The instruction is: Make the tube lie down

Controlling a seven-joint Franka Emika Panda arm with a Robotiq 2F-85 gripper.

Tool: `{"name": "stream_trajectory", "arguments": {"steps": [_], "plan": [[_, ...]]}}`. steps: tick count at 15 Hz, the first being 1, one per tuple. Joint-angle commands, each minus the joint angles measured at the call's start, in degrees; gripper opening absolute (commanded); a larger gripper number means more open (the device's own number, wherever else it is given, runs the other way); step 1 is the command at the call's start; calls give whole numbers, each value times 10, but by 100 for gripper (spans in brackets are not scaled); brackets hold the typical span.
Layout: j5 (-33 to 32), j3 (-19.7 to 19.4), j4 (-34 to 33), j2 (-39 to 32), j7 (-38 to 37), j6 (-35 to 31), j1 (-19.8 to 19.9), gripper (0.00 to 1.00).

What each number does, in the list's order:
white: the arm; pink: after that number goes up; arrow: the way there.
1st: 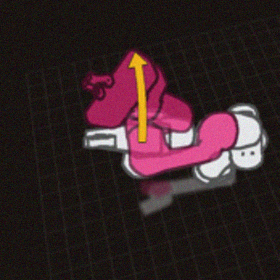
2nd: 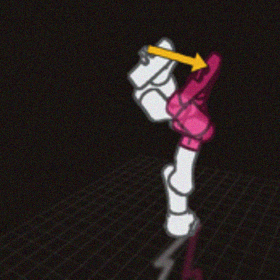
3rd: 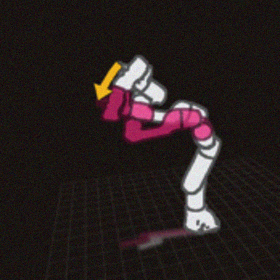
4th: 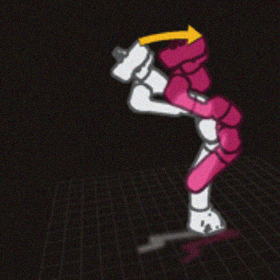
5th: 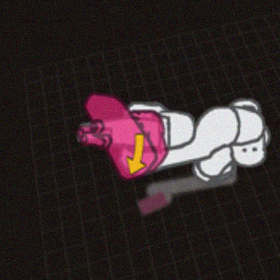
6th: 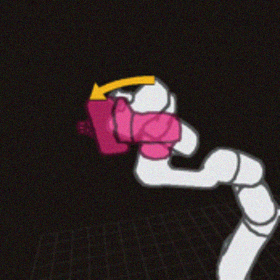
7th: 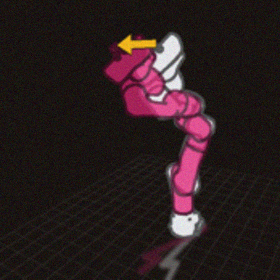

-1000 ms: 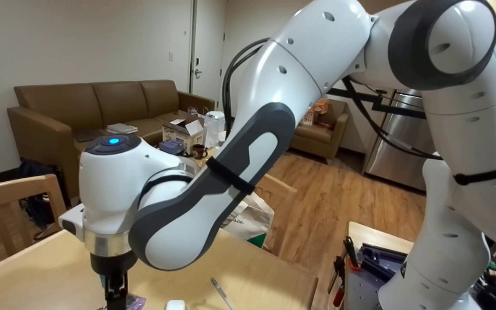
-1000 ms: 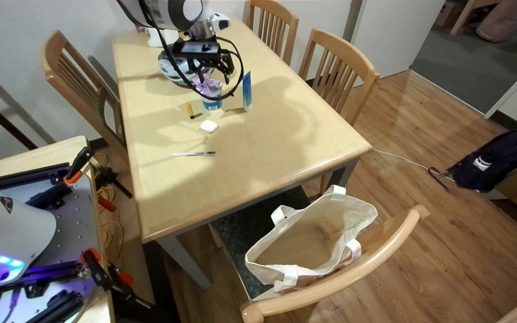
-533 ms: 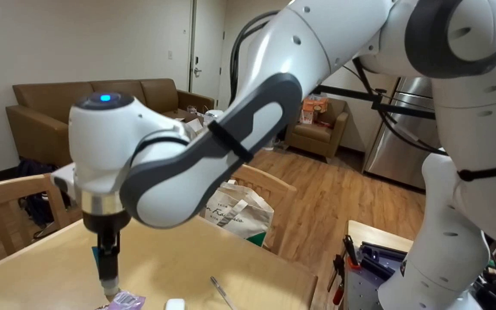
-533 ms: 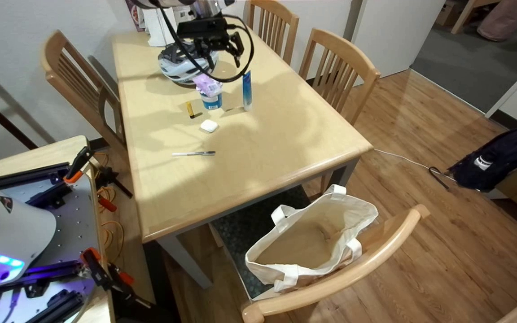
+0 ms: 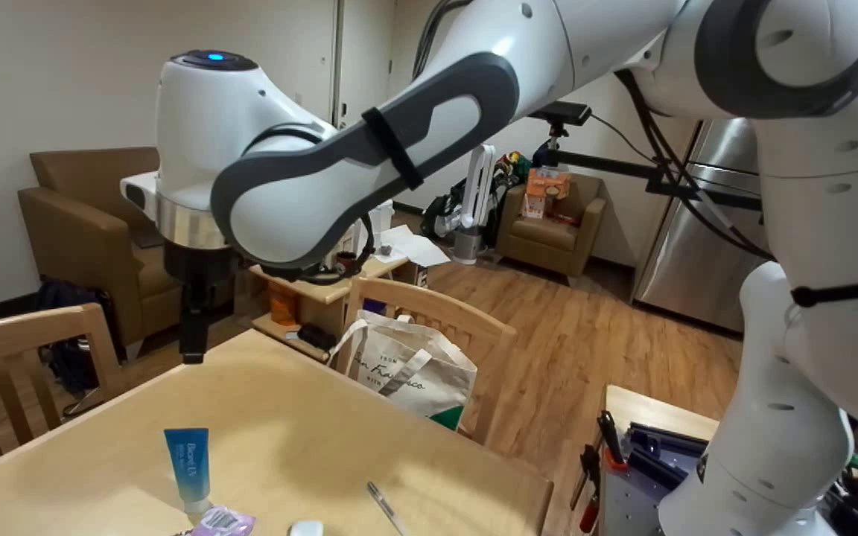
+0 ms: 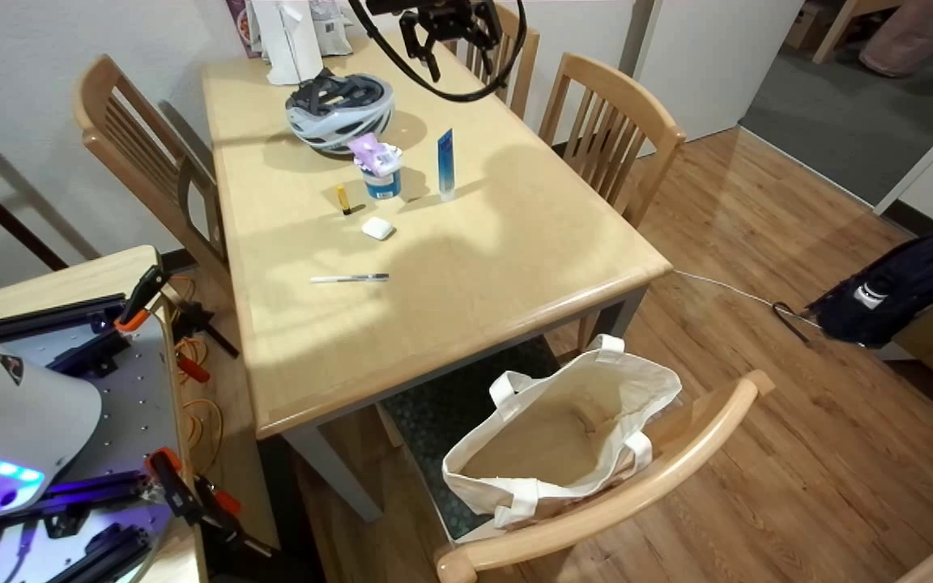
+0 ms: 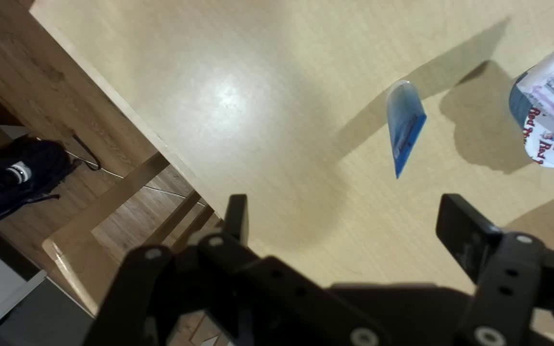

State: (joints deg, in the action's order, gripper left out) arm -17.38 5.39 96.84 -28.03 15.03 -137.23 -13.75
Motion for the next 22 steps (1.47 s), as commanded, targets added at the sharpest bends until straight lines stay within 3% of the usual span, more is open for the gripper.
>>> {"name": "stream_trajectory", "arguments": {"steps": [1, 4, 7, 14, 22], "plan": [[-4, 8, -2, -2, -3, 3, 3, 100], [11, 16, 4, -5, 11, 8, 12, 100], [71, 44, 0, -31, 47, -11, 45, 100], [125, 64, -39, -72, 94, 20, 81, 100], [173, 83, -182, -119, 143, 168, 91, 100]]}}
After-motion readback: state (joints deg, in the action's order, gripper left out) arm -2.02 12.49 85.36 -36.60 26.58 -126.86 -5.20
